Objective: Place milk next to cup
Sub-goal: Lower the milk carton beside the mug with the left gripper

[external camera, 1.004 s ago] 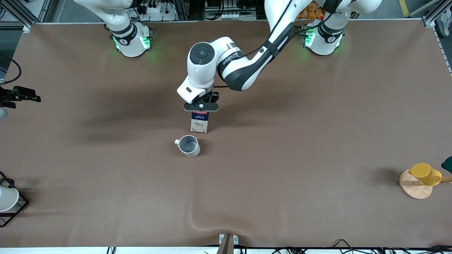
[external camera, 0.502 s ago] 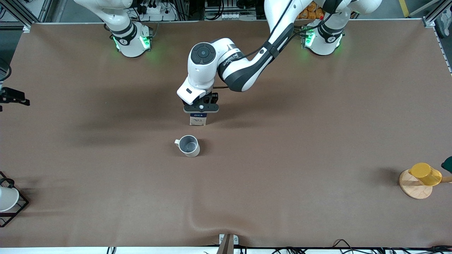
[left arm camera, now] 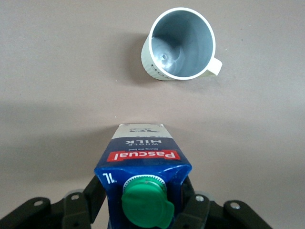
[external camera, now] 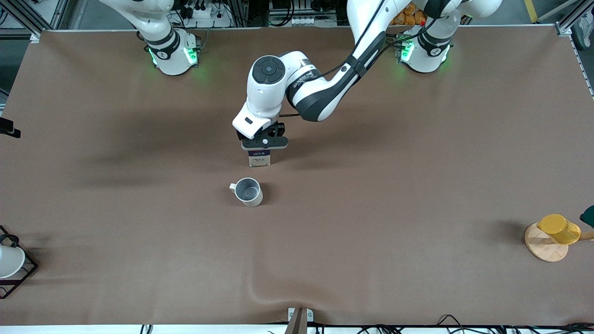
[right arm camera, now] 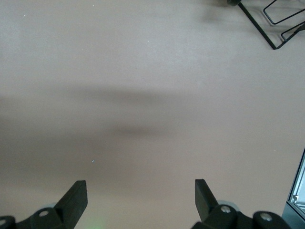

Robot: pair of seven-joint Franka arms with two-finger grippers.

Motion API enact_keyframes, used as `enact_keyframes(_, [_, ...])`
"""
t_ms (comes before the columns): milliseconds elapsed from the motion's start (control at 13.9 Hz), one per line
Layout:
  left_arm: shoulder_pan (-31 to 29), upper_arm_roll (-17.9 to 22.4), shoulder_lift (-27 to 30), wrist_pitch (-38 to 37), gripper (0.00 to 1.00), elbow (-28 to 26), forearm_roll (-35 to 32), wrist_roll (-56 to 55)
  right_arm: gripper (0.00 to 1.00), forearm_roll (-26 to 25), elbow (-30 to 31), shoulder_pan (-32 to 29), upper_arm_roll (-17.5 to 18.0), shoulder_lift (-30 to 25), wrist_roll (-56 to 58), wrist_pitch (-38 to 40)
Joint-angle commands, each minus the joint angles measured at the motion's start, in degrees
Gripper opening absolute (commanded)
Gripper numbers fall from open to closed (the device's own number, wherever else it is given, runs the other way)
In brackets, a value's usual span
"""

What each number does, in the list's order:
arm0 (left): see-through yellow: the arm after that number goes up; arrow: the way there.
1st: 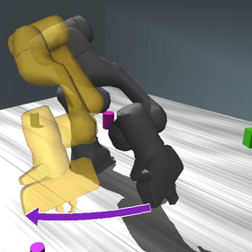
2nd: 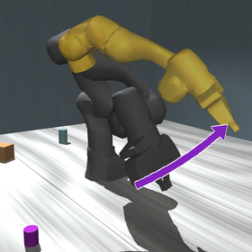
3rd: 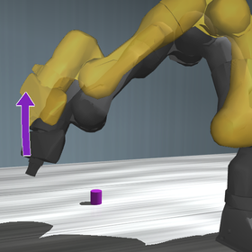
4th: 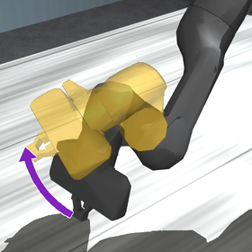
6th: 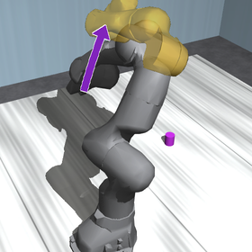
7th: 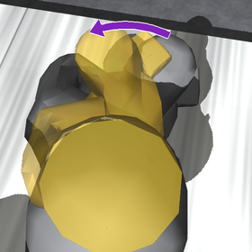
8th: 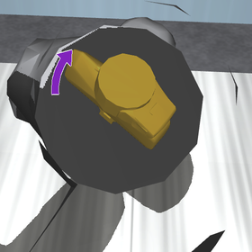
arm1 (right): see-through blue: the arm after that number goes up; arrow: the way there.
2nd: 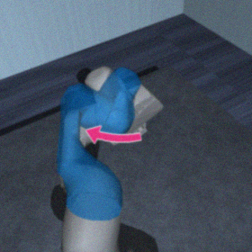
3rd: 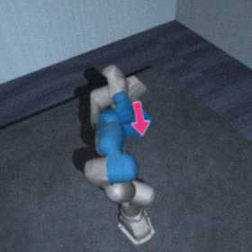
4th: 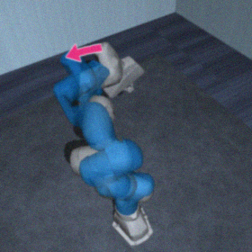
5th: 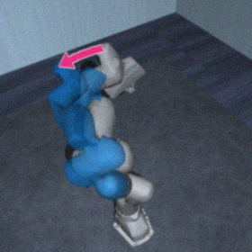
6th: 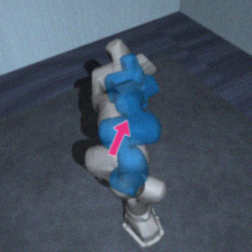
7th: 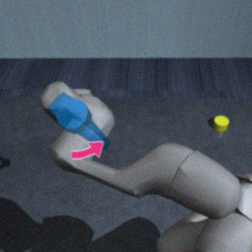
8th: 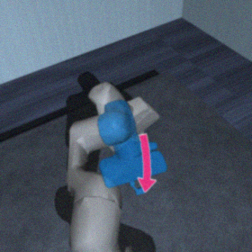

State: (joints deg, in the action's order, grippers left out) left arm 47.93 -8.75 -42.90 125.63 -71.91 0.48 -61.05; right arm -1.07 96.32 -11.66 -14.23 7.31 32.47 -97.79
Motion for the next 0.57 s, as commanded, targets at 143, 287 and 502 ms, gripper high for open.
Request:
enact_keyframes(143, [1.9, 0.2, -0.9, 1.2, 0.89, 1.9, -0.9, -2.6, 1.0, 0.2, -0.8, -0.4, 0.9, -1.3, -0.3, 0.1])
enact_keyframes(287, [2.0, 0.2, -0.5, 2.2, 1.0, 1.9, -0.9, -5.6, 1.0, 0.2, -0.8, 0.0, 1.2, -1.8, -0.3, 0.1])
enact_keyframes(502, [1.7, 0.1, 0.1, 2.0, 1.0, 1.9, -0.8, -5.8, 1.0, 0.1, -0.8, 0.7, 1.4, -2.0, -0.3, 0.1])
